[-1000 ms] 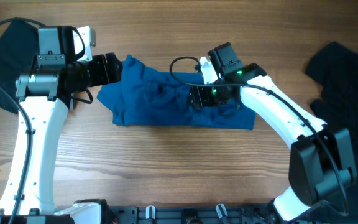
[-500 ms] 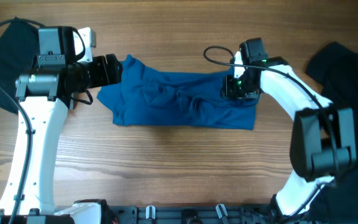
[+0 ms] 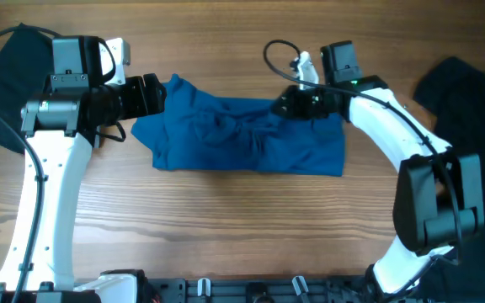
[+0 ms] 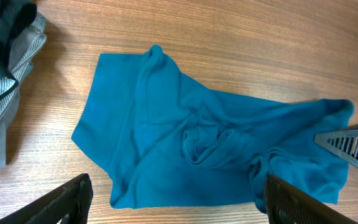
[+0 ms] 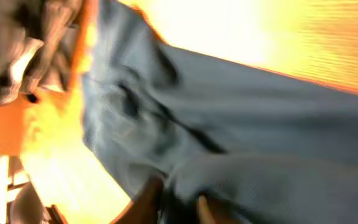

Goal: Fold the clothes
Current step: 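Fold the polo's right end leftward with the right gripper onto the middle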

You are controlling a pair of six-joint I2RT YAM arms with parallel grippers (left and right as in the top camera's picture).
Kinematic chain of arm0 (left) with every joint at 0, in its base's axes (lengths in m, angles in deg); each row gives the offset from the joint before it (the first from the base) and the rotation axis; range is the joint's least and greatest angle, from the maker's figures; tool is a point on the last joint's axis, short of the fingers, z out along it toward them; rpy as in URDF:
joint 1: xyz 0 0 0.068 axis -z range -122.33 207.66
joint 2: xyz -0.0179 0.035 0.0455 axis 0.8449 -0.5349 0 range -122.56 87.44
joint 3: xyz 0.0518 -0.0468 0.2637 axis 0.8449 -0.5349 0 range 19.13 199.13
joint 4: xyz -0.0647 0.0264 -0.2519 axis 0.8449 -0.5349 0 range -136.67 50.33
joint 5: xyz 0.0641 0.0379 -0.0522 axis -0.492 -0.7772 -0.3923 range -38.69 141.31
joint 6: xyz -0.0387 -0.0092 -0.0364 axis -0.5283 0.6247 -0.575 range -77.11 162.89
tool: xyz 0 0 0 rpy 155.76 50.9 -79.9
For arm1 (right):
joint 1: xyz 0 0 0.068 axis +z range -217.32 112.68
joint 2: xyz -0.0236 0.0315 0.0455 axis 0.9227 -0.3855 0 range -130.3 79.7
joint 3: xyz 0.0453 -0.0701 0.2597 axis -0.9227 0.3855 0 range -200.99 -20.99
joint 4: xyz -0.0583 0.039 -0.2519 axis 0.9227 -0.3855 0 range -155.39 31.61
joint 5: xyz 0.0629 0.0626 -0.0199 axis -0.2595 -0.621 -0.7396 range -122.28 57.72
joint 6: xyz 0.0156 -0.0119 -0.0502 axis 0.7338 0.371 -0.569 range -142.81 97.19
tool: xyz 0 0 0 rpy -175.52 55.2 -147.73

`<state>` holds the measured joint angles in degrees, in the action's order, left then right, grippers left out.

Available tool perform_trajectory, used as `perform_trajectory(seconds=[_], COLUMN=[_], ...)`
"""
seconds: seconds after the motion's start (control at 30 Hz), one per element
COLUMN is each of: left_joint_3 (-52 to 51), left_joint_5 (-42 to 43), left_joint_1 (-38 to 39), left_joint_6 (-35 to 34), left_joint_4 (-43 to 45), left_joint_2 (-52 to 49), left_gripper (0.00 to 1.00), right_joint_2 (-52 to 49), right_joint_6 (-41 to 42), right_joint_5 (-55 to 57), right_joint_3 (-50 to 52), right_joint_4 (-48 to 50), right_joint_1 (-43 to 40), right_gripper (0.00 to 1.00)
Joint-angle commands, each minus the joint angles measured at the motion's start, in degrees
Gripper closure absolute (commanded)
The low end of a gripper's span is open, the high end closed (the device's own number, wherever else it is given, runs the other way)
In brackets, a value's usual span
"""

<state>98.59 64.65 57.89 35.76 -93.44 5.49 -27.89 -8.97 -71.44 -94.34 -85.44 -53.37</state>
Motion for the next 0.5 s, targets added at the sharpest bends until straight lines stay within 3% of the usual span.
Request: perform_trajectory(seconds=[0.0,0.07,0.17,0.27,0.3,0.33,0.37,0.4,0.47], left_joint_3=[0.96,0.96,0.96,0.96,0.96,0.96,0.96,0.96,0.96], left_joint_5=[-0.37,-0.37,-0.37,-0.37,-0.37,-0.35,-0.35,-0.33,-0.33], left_joint_1=[-0.39,-0.39,-0.39,-0.39,-0.39,-0.39,-0.39,-0.39,-0.39], left_joint_6=[0.94,0.94,0.94,0.94,0.94,0.94,0.94,0.94,0.92], left_joint_4=[0.13,0.13,-0.15,-1.01,-1.2,-1.38,-1.57,-1.84,-2.34], left_joint_2=[0.42,0.42,0.42,0.42,0.42,0.42,0.42,0.42,0.42], left_gripper=[0.12,0.12,0.12,0.11,0.12,0.12,0.12,0.12,0.09], right_joint_2=[1.2,1.2,1.33,1.33,1.31,1.31,1.31,1.31,1.31], right_joint_6=[3.02,3.15,3.3,2.4,-0.24,-2.1,-6.38,-9.33,-7.82], right_joint_5=[-4.15,-3.15,-1.57,-1.51,-0.81,-0.72,-0.7,-0.13,3.43], right_joint_3=[-0.9,-0.9,-0.9,-0.9,-0.9,-0.9,-0.81,0.02,1.79], right_joint_4=[8.17,10.99,7.15,-3.41,-8.61,-11.69,-16.41,-18.56,-18.84], right_joint_1=[4.04,4.57,1.2,-2.93,-3.78,-3.82,-3.06,-1.51,0.87], right_gripper=[0.3,0.27,0.26,0.35,0.51,0.55,0.42,0.38,0.58])
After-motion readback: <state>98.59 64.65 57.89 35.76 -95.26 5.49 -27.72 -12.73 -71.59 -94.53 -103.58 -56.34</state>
